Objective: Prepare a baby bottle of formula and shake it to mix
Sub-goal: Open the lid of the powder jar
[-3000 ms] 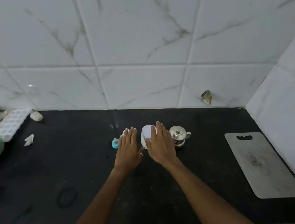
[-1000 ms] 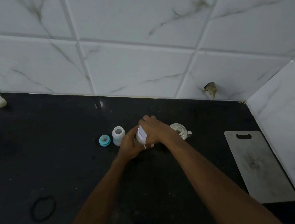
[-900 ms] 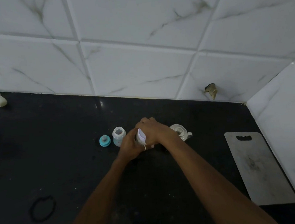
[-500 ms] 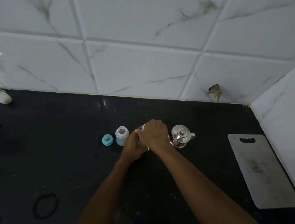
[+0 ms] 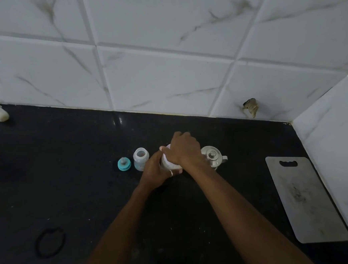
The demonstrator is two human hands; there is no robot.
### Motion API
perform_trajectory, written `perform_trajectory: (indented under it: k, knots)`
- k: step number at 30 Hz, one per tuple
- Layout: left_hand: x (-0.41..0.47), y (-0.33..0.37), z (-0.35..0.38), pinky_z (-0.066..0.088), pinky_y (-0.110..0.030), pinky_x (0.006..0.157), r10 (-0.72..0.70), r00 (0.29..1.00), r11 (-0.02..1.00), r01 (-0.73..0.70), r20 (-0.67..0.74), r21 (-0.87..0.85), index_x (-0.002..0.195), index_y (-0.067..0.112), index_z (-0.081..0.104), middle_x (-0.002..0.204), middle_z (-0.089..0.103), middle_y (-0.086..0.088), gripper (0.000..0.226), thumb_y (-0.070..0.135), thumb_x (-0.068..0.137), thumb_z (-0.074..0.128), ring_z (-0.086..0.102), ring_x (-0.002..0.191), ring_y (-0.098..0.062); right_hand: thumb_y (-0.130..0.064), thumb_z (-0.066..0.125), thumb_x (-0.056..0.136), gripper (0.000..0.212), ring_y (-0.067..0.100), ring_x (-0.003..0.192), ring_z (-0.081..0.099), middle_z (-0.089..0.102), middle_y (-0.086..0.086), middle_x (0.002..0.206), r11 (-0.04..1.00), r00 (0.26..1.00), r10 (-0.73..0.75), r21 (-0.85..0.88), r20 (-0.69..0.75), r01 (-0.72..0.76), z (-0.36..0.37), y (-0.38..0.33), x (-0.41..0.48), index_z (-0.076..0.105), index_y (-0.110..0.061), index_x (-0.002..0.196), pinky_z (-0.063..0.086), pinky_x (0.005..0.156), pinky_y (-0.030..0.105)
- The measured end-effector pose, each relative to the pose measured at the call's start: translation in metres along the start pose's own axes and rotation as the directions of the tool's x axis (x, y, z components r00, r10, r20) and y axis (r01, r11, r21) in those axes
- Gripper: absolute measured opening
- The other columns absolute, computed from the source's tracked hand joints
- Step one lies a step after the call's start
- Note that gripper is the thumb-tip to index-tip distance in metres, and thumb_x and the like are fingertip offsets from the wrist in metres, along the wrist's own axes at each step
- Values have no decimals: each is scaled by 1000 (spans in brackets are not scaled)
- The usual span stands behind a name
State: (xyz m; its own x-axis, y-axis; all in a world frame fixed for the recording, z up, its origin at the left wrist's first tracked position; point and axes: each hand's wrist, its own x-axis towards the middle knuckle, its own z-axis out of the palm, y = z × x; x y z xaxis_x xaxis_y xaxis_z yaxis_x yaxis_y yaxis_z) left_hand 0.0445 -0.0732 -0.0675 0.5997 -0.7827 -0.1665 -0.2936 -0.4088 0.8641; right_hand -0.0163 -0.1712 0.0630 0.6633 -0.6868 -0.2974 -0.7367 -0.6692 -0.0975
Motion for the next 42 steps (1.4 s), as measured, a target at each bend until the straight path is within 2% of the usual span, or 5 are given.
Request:
perform_trajectory:
  k: [5, 11, 15, 23, 42]
  knots:
    - [1, 3, 0, 48, -26, 94, -14, 1000, 999, 14, 7, 42, 129, 17, 55, 119, 64, 6, 69, 26, 69, 86, 57, 108, -5, -64, 44, 100, 64, 27, 106, 67, 71, 11, 115, 996, 999, -19, -88, 31, 22, 6, -11, -2, 71, -8, 114, 50, 85, 36]
    - [-4, 5, -3, 43, -14, 96, 33, 999, 999, -33, -12, -24, 138, 27, 50, 128, 59, 14, 78, 18, 69, 87, 53, 116, 4, -34, 70, 89, 66, 36, 128, 49, 46, 16, 143, 976, 969, -205, -40, 138, 212, 8, 6, -5, 45, -13, 146, 48, 96, 44]
    - [-4, 1, -2, 48, -38, 106, 32, 999, 999, -33, -20, -27, 138, 25, 51, 135, 60, 7, 79, 21, 69, 88, 56, 125, -8, -21, 76, 85, 87, 38, 145, 27, 24, 12, 162, 953, 909, -304, 81, 286, 293, 5, 24, 0, 29, -28, 158, 42, 110, 54]
    - [-2, 5, -1, 50, -38, 103, -10, 1000, 1000, 10, 1, 6, 135, 20, 51, 130, 63, 1, 77, 25, 68, 89, 59, 120, -14, -66, 52, 94, 68, 29, 117, 62, 66, 13, 127, 1000, 1000, -19, -10, 16, 19, 9, 0, -1, 65, -8, 126, 50, 91, 38]
    - [-3, -1, -2, 47, -35, 106, 68, 998, 997, -68, 1, -24, 141, 33, 47, 134, 60, 12, 82, 36, 68, 84, 55, 126, -4, -24, 77, 83, 79, 35, 133, 39, 37, 9, 148, 970, 982, -187, 153, -7, 186, 11, 19, -28, 38, -21, 152, 48, 89, 40]
